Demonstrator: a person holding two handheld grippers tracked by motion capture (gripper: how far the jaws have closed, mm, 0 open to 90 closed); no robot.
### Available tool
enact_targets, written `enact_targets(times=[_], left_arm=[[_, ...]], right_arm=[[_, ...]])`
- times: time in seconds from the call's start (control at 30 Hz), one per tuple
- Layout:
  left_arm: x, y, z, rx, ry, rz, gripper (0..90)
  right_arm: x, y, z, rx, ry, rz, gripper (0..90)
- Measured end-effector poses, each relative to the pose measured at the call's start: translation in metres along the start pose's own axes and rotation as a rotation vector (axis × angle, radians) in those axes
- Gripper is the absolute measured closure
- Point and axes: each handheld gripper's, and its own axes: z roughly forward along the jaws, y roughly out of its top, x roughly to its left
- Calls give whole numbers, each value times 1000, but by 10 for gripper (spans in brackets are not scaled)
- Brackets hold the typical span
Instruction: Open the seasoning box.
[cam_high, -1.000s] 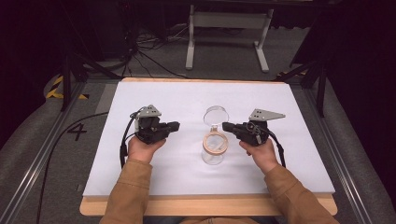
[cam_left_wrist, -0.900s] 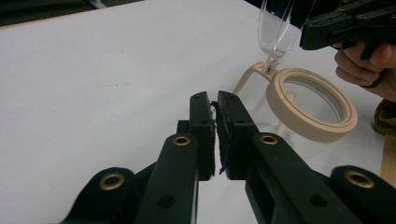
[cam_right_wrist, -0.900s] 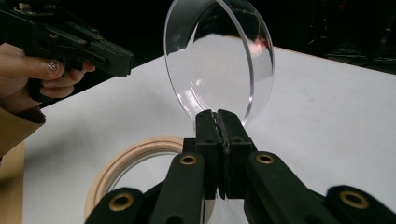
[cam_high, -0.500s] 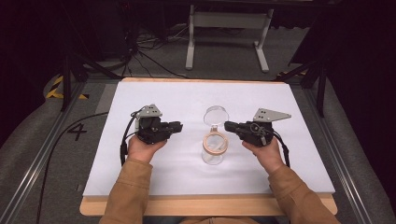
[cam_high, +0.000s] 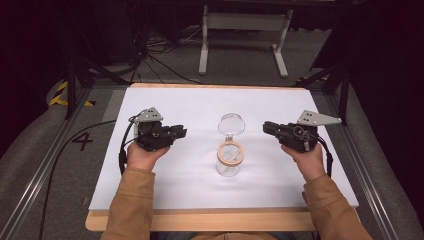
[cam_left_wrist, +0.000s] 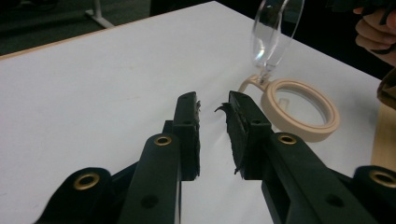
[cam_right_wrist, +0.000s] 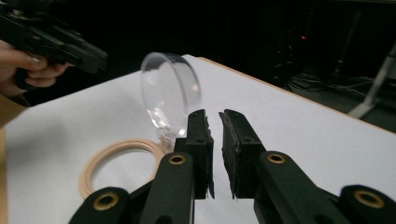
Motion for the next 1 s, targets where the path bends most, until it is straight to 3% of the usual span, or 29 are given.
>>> enact_targets(times=[0.13, 0.17, 0.2, 0.23, 0.47, 0.8, 1.0], left_arm=[[6, -3, -6, 4, 29, -10, 734], [6, -3, -6, 4, 29, -10, 732], [8, -4, -7, 7, 35, -15, 729], [9, -4, -8, 12, 42, -19, 729], [22, -13, -7, 69, 127, -37, 714], [37, -24, 10, 174, 169, -70, 680], [43, -33, 22, 205, 187, -89, 632]], right_arm=[[-14, -4, -9, 48, -76, -2, 808], [-14, -4, -9, 48, -76, -2, 808], [-23, -6, -14, 62, -114, 3, 798], [-23, -6, -14, 62, -114, 3, 798], [-47, -18, -26, 147, -221, 17, 756], [-78, -47, -27, 263, -290, 111, 681], [-92, -71, -19, 331, -309, 166, 613]])
